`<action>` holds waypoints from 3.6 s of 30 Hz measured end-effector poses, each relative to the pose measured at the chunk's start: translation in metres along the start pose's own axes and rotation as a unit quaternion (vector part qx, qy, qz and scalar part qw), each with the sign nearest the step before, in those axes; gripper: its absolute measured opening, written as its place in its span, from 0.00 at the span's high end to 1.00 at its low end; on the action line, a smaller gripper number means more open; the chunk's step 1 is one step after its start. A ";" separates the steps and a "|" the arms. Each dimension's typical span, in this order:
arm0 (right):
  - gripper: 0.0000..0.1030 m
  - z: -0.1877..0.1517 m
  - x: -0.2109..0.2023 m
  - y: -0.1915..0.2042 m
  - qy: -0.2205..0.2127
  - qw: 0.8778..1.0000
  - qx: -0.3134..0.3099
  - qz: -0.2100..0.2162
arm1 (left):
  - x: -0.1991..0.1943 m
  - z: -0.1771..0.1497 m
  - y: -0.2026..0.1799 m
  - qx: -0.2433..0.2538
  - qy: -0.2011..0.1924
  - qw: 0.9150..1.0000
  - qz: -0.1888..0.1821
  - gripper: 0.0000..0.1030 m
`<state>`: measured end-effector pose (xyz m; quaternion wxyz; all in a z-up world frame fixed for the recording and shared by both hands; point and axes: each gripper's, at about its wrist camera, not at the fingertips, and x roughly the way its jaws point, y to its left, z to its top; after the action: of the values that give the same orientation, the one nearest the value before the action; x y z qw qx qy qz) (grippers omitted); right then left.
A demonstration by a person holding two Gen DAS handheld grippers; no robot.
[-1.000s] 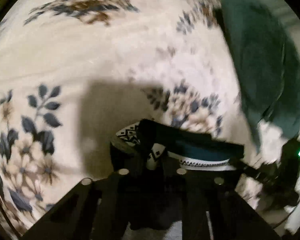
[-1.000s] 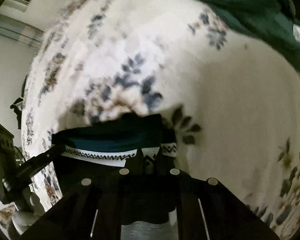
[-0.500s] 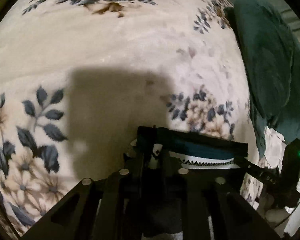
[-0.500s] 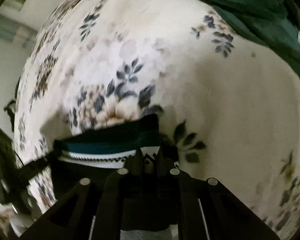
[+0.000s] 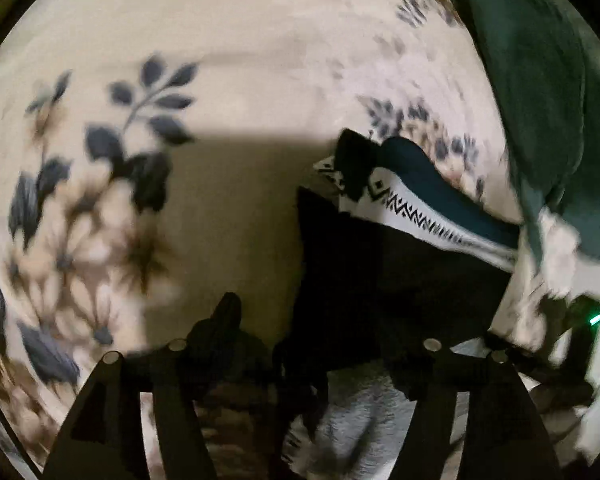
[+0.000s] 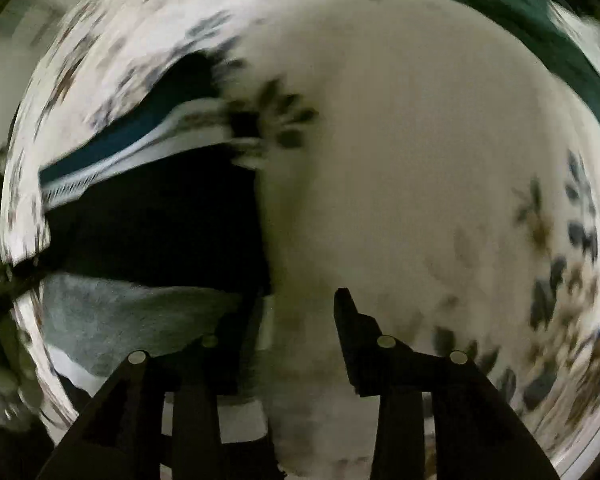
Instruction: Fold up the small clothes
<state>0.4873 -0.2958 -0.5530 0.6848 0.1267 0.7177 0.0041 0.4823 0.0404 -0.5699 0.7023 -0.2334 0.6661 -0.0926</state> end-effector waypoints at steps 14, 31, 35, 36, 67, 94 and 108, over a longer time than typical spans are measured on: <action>0.58 -0.041 0.002 0.002 -0.001 1.000 -0.002 0.001 | -0.016 -0.043 0.020 0.002 0.010 0.994 0.112 0.39; 0.29 -0.094 -0.110 -0.034 0.008 0.978 0.108 0.179 | -0.066 -0.166 0.023 -0.143 0.030 0.963 -0.225 0.20; 0.27 -0.049 -0.094 -0.036 0.015 0.978 0.089 0.186 | -0.046 -0.215 0.028 -0.203 0.039 0.949 -0.237 0.20; 0.27 -0.036 -0.084 -0.035 0.019 0.979 0.081 0.184 | -0.032 -0.222 0.030 -0.216 0.036 0.947 -0.235 0.20; 0.81 -0.130 -0.013 0.040 0.013 0.978 0.086 0.187 | -0.044 -0.072 0.040 -0.117 0.004 0.973 -0.198 0.46; 0.50 -0.039 -0.006 0.032 0.015 0.998 0.006 0.059 | -0.042 -0.219 0.120 -0.143 -0.020 0.973 0.179 0.00; 0.95 0.017 -0.040 0.049 -0.082 0.996 -0.030 0.031 | -0.035 -0.219 0.116 -0.153 -0.037 0.967 0.198 0.00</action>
<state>0.5141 -0.2586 -0.5059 0.7442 0.1285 0.6545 0.0364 0.2432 0.1125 -0.5916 0.6868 -0.2046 0.6788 0.1605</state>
